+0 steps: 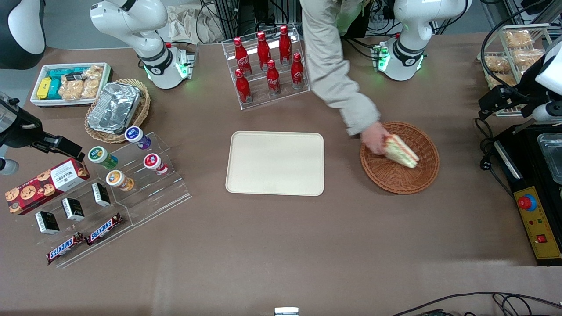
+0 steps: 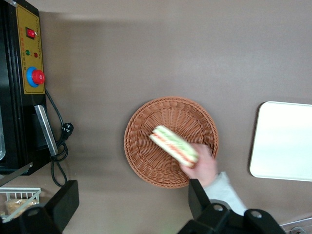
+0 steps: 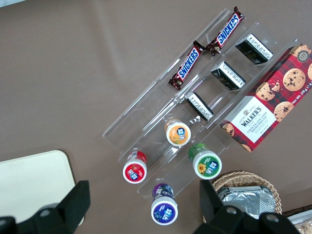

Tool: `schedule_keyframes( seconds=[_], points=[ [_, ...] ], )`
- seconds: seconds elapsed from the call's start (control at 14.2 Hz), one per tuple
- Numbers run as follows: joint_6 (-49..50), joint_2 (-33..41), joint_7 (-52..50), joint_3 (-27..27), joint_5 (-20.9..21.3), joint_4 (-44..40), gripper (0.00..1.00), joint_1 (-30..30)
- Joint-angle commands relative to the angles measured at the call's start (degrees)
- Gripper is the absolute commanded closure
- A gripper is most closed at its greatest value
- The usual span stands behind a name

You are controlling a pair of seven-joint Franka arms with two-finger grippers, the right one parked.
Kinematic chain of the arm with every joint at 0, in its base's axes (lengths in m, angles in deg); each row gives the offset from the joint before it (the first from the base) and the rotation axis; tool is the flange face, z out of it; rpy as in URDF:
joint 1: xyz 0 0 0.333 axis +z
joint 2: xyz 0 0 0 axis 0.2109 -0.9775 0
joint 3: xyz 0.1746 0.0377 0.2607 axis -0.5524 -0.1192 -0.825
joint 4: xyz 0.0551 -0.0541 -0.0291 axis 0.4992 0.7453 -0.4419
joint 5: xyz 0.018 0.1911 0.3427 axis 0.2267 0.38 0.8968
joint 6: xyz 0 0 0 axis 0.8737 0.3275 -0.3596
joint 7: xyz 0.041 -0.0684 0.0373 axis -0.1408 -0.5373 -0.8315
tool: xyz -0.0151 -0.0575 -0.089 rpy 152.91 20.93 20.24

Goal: Place sandwich from basket to tray
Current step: 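Move the left gripper toward the wicker basket holding the sandwich, then lower the open left gripper over the wrapped sandwich in the basket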

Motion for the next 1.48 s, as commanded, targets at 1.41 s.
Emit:
schedule_keyframes(
  seconds=[1.41],
  points=[
    [-34.44,12.87,-18.49,0.71,-3.07,48.22,0.0,-3.56]
  ],
)
